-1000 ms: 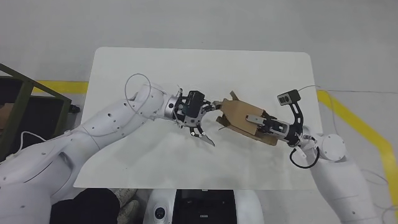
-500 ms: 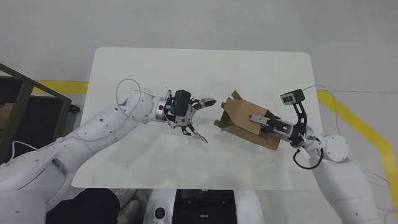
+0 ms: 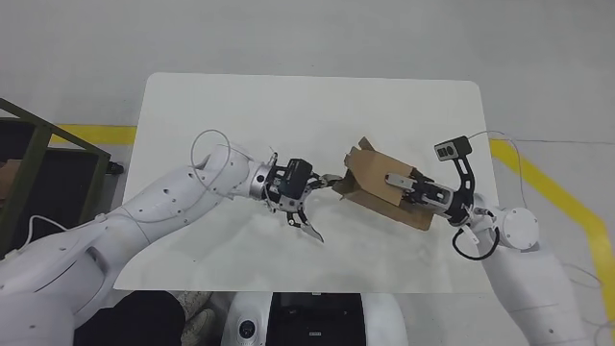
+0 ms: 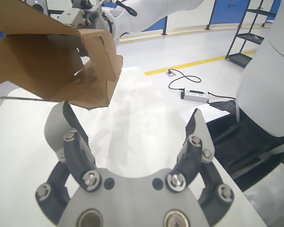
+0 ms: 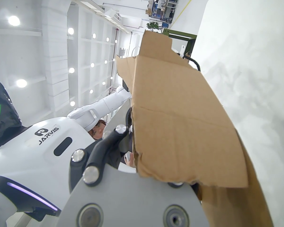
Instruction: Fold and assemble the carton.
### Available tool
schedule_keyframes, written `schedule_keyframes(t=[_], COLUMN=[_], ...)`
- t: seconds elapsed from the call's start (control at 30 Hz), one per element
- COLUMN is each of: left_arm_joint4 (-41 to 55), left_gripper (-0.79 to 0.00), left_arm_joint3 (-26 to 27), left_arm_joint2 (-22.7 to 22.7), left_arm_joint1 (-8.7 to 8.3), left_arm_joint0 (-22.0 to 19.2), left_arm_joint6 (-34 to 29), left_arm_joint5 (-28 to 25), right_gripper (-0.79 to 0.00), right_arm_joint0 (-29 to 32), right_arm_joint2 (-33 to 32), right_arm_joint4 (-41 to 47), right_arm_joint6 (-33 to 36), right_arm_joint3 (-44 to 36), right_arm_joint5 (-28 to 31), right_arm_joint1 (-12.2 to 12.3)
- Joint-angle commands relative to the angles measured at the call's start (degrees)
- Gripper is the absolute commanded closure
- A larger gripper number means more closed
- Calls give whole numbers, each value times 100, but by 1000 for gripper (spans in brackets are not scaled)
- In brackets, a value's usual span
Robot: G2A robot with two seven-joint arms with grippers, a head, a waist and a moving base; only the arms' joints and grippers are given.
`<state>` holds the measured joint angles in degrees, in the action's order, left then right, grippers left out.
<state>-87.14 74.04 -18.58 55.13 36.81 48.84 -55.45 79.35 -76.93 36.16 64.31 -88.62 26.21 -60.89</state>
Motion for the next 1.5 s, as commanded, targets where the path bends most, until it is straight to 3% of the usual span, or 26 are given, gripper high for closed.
schedule_keyframes(t=[0.0, 0.93, 1.0, 1.03, 1.27, 1.3, 1.37, 1.47], left_arm_joint4=[-9, 444, 510, 529, 683, 709, 746, 794], left_gripper=[-785, -782, -727, -662, -536, -542, -625, -646], left_arm_joint3=[15, -108, -126, -132, -180, -191, -215, -249], left_arm_joint2=[19, 165, 168, 173, 203, 207, 208, 201], left_arm_joint1=[11, 334, 349, 356, 392, 394, 398, 399], left_arm_joint0=[-27, -418, -433, -441, -487, -492, -506, -515], left_arm_joint6=[-26, -203, -213, -222, -255, -255, -255, -255], left_arm_joint5=[-26, -203, -213, -222, -255, -255, -255, -255], right_gripper=[0, 0, 0, 0, 0, 0, 0, 0], right_arm_joint0=[-4, 28, 26, 26, 23, 22, 25, 31], right_arm_joint2=[20, 82, 86, 87, 93, 92, 91, 93], right_arm_joint4=[-8, -44, -52, -52, -73, -76, -92, -102], right_arm_joint6=[2, 52, 63, 64, 77, 80, 68, 78], right_arm_joint3=[-10, -13, -13, -10, -7, -6, -4, -4], right_arm_joint5=[-5, 47, 52, 55, 54, 57, 56, 65], right_arm_joint1=[-2, -4, -3, -3, -1, 0, 1, 3])
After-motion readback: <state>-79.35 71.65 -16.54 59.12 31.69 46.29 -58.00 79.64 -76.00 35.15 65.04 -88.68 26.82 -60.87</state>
